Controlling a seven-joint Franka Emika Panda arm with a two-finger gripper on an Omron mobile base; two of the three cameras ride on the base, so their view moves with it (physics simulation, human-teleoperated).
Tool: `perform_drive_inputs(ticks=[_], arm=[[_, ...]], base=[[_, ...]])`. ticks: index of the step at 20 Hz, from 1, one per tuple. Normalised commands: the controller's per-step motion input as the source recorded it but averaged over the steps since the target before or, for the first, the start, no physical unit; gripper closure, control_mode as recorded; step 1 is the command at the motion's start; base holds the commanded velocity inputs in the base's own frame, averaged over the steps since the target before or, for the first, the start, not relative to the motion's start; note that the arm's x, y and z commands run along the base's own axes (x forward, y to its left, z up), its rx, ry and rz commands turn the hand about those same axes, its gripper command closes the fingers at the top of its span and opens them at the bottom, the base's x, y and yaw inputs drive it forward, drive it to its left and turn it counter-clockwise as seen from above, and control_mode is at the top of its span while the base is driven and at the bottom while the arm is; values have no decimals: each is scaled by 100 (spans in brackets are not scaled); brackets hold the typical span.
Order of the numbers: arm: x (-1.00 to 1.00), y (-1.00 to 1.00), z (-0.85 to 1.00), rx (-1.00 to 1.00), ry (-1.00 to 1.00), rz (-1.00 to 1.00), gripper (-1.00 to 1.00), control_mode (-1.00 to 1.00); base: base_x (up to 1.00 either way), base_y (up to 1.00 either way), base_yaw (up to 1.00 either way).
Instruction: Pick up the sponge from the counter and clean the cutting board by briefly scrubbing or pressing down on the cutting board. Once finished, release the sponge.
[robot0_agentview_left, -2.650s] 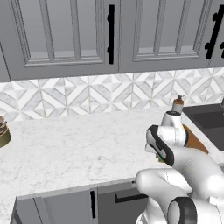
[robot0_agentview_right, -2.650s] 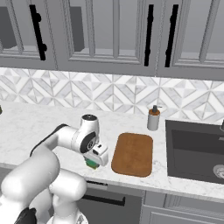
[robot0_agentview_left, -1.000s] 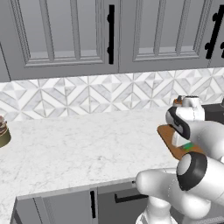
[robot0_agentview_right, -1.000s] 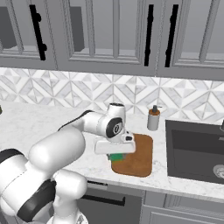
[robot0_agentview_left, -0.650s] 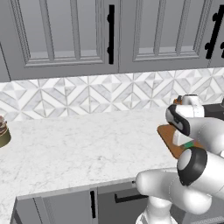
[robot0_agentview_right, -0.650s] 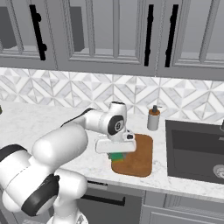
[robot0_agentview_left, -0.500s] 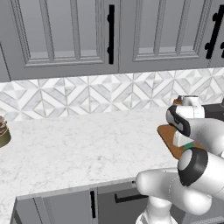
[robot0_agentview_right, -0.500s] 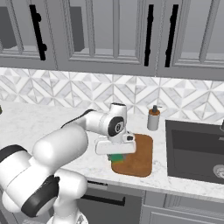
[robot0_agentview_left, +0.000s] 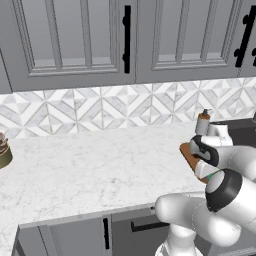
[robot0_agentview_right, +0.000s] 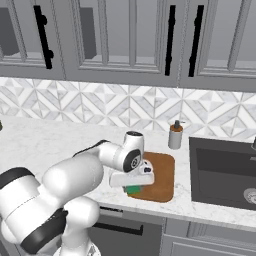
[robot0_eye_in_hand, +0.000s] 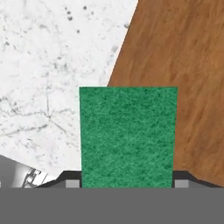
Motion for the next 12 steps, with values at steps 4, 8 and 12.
perform_drive_inputs(ticks=[4,8,12], arm=[[0,0,-1,3,0,-1,100,-100],[7,-5,-4,1,0,0,100,-100],[24,-20,0,8,6,0,100,-100]], base=[[0,0,0],[0,0,0],[0,0,0]])
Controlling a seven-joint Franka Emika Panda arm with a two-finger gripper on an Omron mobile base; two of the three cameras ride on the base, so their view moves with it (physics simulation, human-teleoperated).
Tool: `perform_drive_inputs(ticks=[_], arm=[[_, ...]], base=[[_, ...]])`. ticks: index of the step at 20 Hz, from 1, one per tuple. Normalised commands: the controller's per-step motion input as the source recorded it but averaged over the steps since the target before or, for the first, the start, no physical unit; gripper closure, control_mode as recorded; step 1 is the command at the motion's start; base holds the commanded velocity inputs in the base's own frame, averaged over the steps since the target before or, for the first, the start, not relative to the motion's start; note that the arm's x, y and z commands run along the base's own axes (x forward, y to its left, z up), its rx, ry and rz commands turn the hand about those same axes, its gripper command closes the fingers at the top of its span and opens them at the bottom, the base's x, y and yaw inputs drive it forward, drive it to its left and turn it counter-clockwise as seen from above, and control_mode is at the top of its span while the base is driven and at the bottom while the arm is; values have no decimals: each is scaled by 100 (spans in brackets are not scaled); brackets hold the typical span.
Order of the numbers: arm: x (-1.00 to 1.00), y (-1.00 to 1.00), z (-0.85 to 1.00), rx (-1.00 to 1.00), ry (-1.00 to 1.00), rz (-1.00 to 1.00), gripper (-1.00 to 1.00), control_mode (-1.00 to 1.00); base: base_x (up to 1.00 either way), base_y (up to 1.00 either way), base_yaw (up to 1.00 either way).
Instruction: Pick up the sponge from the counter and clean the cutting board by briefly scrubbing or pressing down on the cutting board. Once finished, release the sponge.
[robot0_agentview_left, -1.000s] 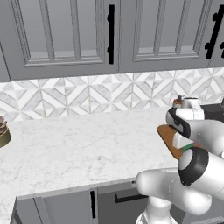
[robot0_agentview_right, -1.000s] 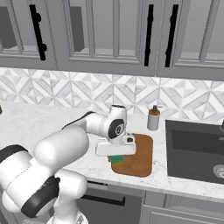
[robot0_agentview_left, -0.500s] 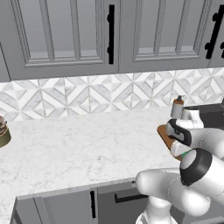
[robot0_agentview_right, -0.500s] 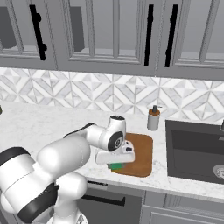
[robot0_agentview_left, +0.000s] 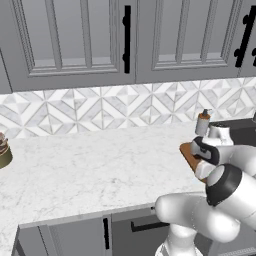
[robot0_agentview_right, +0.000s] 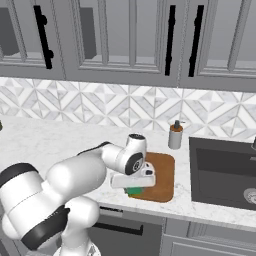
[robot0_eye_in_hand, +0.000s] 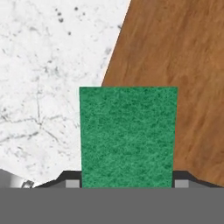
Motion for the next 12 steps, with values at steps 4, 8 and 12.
perform_drive_inputs(ticks=[4,8,12], arm=[[30,-24,0,10,7,0,100,-100],[33,-15,-1,8,5,0,100,-100],[11,0,-11,1,0,0,100,-100]], base=[[0,0,0],[0,0,0],[0,0,0]])
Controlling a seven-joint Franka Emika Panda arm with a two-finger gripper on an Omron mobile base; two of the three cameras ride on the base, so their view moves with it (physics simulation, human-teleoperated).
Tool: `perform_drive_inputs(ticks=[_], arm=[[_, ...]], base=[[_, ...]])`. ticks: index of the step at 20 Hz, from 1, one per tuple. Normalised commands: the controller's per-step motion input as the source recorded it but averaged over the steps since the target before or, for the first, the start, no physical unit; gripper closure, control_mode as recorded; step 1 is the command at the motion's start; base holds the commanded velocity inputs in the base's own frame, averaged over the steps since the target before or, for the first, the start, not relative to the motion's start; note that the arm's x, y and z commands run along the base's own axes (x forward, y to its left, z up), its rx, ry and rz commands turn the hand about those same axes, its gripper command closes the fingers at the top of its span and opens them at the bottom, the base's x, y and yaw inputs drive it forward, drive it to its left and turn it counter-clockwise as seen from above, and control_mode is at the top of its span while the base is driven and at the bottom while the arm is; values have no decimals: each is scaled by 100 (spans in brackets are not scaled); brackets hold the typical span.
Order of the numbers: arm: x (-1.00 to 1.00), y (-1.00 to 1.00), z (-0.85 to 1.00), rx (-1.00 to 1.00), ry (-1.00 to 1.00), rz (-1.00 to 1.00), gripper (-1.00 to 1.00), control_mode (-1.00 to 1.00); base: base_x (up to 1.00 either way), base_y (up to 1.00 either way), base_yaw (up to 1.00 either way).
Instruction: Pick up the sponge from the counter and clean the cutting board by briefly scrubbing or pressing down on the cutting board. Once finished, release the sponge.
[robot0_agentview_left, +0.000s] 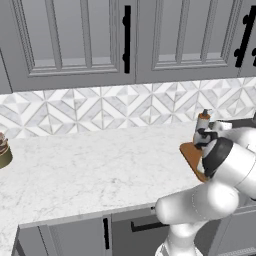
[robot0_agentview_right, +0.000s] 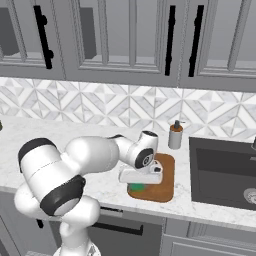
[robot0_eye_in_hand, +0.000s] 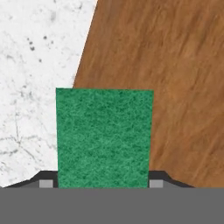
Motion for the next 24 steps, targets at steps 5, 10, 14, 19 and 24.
perform_drive_inputs(ticks=[5,10,14,19,24], arm=[[4,5,0,0,0,0,100,-100],[17,23,0,0,0,-1,100,-100],[41,25,-3,0,0,-2,100,-100],[48,-3,-18,-7,0,0,100,-100],[51,-17,-17,-6,0,0,100,-100]], base=[[0,0,0],[0,0,0],[0,0,0],[0,0,0],[0,0,0]])
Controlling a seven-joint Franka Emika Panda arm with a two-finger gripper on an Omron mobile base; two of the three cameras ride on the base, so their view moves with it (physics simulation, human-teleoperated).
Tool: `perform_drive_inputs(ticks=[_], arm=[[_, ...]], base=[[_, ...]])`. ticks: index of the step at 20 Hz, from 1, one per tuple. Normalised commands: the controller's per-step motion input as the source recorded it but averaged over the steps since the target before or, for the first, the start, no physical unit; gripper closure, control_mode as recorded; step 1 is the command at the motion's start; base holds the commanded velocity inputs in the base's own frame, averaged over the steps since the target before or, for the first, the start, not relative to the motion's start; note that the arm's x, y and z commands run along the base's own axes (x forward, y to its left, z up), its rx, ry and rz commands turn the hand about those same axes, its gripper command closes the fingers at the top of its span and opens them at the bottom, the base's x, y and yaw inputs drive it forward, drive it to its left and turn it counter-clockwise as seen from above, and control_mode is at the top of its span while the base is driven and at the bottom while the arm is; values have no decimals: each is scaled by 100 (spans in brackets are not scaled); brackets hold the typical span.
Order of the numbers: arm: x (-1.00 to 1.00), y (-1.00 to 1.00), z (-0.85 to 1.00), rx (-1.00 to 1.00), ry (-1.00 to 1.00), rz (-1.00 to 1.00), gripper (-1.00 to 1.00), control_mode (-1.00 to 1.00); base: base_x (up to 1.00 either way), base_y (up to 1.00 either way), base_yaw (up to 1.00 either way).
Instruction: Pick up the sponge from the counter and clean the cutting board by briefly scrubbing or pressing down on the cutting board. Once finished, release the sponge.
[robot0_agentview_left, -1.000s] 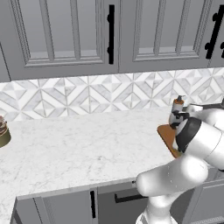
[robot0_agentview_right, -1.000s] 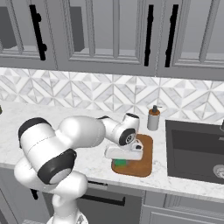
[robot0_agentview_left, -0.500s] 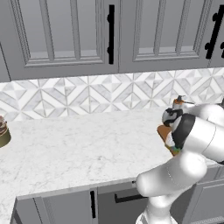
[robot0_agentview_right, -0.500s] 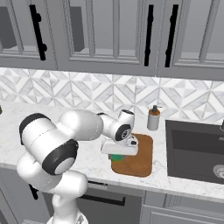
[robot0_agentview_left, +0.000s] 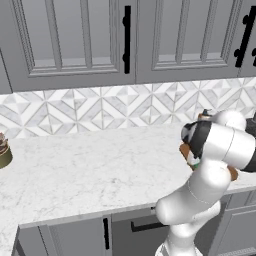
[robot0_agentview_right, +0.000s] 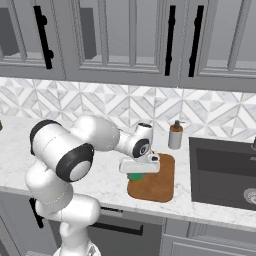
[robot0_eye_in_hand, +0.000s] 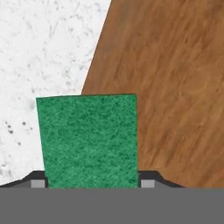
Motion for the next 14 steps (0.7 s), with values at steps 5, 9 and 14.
perform_drive_inputs(ticks=[5,9,14], arm=[[59,-17,0,0,0,0,100,-100],[72,-9,0,0,0,0,100,-100],[63,-5,-23,0,0,0,100,-100]], base=[[0,0,0],[0,0,0],[0,0,0]])
